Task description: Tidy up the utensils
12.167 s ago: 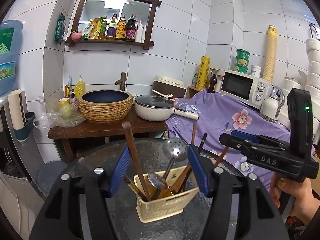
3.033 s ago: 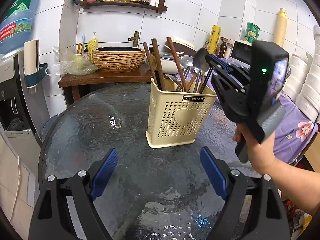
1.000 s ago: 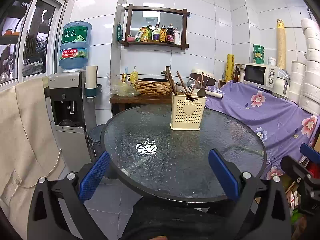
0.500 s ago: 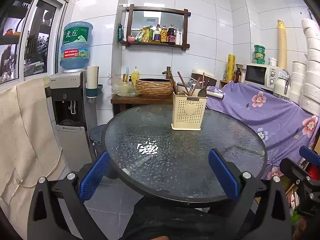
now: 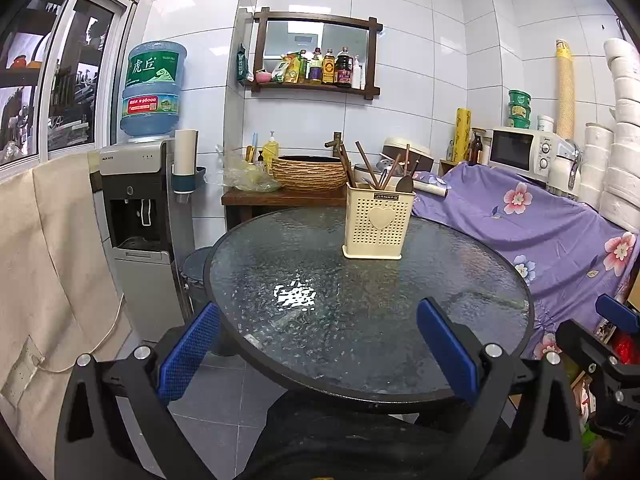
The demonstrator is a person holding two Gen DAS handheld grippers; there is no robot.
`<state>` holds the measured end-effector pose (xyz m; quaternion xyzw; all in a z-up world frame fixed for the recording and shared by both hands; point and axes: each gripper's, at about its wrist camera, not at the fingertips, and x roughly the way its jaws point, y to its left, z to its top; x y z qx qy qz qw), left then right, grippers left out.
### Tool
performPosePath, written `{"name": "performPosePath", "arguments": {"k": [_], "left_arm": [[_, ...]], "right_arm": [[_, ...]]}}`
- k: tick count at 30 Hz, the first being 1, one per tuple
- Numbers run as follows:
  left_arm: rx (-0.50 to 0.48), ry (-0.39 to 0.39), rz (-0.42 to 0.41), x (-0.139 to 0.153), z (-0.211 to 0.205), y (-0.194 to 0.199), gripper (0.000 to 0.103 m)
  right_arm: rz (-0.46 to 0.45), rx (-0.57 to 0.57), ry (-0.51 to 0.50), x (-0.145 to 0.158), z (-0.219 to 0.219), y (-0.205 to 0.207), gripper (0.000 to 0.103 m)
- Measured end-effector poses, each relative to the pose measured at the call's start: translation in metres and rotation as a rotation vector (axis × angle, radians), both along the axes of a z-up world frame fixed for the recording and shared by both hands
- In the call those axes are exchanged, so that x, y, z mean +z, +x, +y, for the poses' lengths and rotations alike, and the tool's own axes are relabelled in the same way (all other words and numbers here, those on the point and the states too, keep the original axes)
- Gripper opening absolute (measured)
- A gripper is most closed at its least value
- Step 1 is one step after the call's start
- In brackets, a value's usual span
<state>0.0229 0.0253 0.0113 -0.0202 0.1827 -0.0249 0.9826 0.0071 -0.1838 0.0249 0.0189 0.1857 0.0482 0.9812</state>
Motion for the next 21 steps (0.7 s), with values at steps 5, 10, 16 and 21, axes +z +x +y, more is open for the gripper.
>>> {"name": "performPosePath", "arguments": {"k": [5, 10, 16, 21], "left_arm": [[-0.003, 0.003, 0.003, -0.0013, -0.0004, -0.0002, 0.097], [-0.001, 0.004, 0.004, -0.0016, -0.0003, 0.0005, 0.097], [-0.001, 0.004, 0.005, -0.0018, -0.0004, 0.0004, 0.097], [-0.003, 0.006, 0.005, -0.0017, -0.0004, 0.0004, 0.097]], "right_arm": [[0.003, -0.008, 0.007, -0.002, -0.0025, -0.001, 0.098], [0.007, -0.009, 0.012, -0.0028, -0.0032, -0.001, 0.098], [0.011, -0.006, 0.01, -0.0041, -0.0021, -0.0012, 0.098], [0.012, -0.006, 0.01, -0.0043, -0.0025, -0.0012, 0.098]]}}
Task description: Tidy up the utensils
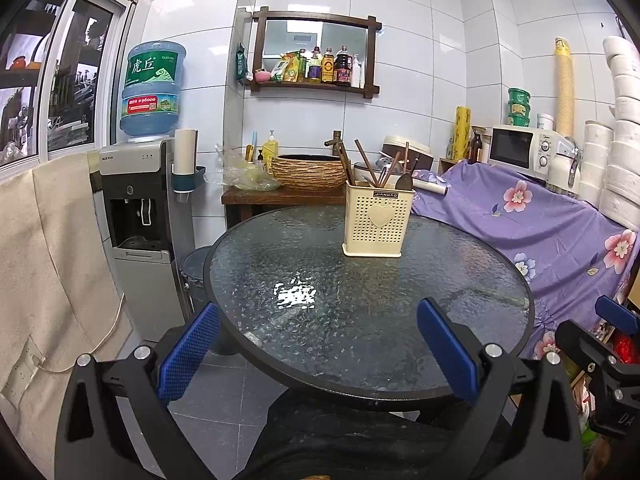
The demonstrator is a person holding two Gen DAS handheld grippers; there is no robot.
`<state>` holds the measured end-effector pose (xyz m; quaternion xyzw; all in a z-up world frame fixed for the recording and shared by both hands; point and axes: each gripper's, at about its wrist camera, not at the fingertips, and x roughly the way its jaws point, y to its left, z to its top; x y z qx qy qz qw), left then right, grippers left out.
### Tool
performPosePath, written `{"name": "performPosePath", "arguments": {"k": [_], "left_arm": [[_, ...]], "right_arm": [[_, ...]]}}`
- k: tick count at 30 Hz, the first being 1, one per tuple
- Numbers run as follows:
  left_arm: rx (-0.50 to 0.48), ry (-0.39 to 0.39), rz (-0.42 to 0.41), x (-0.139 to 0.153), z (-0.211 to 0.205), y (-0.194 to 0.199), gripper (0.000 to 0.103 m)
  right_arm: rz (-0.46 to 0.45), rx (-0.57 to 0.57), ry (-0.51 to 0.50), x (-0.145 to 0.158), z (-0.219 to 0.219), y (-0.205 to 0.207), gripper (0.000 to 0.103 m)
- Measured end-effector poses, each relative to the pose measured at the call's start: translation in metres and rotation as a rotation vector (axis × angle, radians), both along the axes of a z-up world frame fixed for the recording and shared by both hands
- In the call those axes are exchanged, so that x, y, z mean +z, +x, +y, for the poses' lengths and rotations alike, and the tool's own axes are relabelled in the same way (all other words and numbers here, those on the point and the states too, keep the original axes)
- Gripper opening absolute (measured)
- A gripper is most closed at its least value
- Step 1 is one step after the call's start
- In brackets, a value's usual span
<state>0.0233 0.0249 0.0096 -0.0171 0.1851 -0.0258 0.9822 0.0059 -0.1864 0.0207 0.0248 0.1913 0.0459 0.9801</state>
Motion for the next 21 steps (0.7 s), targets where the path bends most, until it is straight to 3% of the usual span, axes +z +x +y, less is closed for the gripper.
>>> {"name": "performPosePath", "arguments": {"k": [21], "left_arm": [[0.021, -0.005, 0.006, -0.0015, 0.0023, -0.0021, 0.097]], "right_arm": [[0.004, 0.002, -0.001, -0.0011, -0.0005, 0.0002, 0.098]]}}
